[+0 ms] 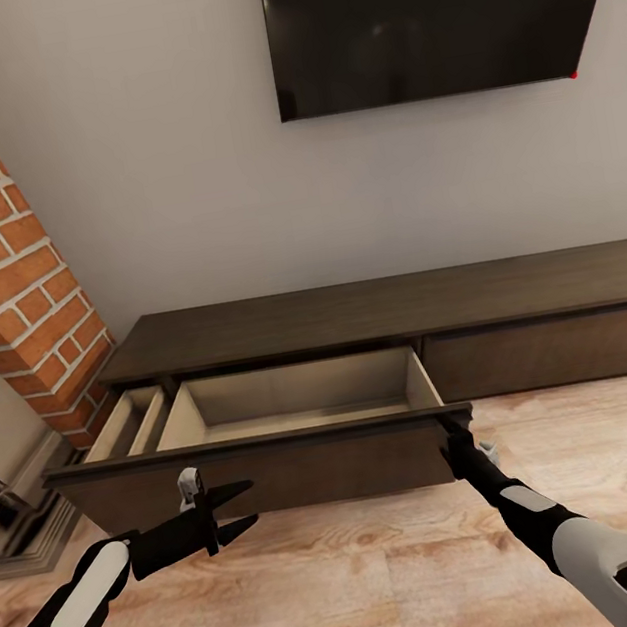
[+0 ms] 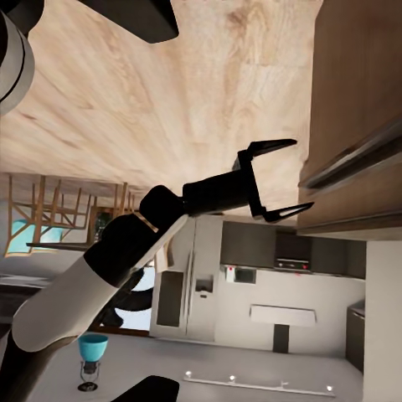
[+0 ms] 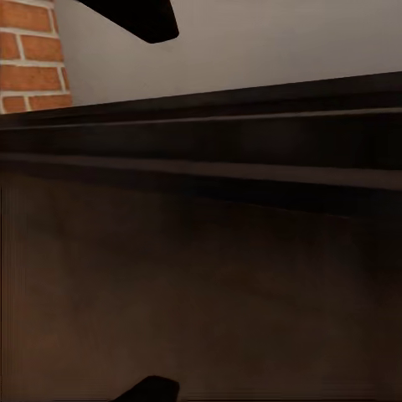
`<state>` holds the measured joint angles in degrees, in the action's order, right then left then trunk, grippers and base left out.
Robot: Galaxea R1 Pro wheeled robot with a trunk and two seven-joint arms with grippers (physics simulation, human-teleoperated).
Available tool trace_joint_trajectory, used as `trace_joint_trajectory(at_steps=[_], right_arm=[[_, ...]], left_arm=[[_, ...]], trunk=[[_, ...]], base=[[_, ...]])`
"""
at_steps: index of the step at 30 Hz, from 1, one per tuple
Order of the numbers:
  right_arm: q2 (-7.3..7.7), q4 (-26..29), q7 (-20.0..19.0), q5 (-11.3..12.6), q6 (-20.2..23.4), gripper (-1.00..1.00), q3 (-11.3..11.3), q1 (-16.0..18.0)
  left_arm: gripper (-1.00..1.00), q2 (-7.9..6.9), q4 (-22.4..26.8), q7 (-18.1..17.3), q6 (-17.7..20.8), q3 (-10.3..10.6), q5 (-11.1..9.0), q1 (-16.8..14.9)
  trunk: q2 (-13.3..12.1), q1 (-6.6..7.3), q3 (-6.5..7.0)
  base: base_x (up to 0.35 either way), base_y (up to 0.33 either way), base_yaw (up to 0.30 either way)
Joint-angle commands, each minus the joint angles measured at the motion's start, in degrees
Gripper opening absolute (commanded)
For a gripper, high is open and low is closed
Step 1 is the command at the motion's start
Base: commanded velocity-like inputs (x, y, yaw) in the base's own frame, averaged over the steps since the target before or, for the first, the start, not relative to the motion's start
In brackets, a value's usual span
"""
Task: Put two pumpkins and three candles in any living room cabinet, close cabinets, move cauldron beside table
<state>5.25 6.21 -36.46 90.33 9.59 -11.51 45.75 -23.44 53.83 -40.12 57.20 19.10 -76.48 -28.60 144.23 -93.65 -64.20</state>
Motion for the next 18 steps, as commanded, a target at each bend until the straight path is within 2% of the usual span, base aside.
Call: trace_joint_trajectory(at_steps=[1,7,18], right_arm=[[0.03,-0.05,-0.19,0.59,0.34,1.0,-0.35,0.04],[0.03,-0.05,-0.17,0.58,0.36,1.0,-0.35,0.04],[0.1,-0.05,0.01,0.26,1.17,1.0,-0.91,0.04]], left_arm=[[1.0,-0.04,-0.04,-0.26,0.11,0.15,-0.03,-0.05],[1.0,-0.03,-0.04,-0.27,0.11,0.15,0.01,-0.05],[1.0,-0.02,-0.21,-0.23,-0.04,-0.11,0.1,-0.05]], trunk=[[0.02,0.02,-0.05],[0.02,0.02,-0.05],[0.02,0.02,-0.05]], base=[[-0.092,0.0,0.0],[-0.201,0.0,0.0],[-0.021,0.0,0.0]])
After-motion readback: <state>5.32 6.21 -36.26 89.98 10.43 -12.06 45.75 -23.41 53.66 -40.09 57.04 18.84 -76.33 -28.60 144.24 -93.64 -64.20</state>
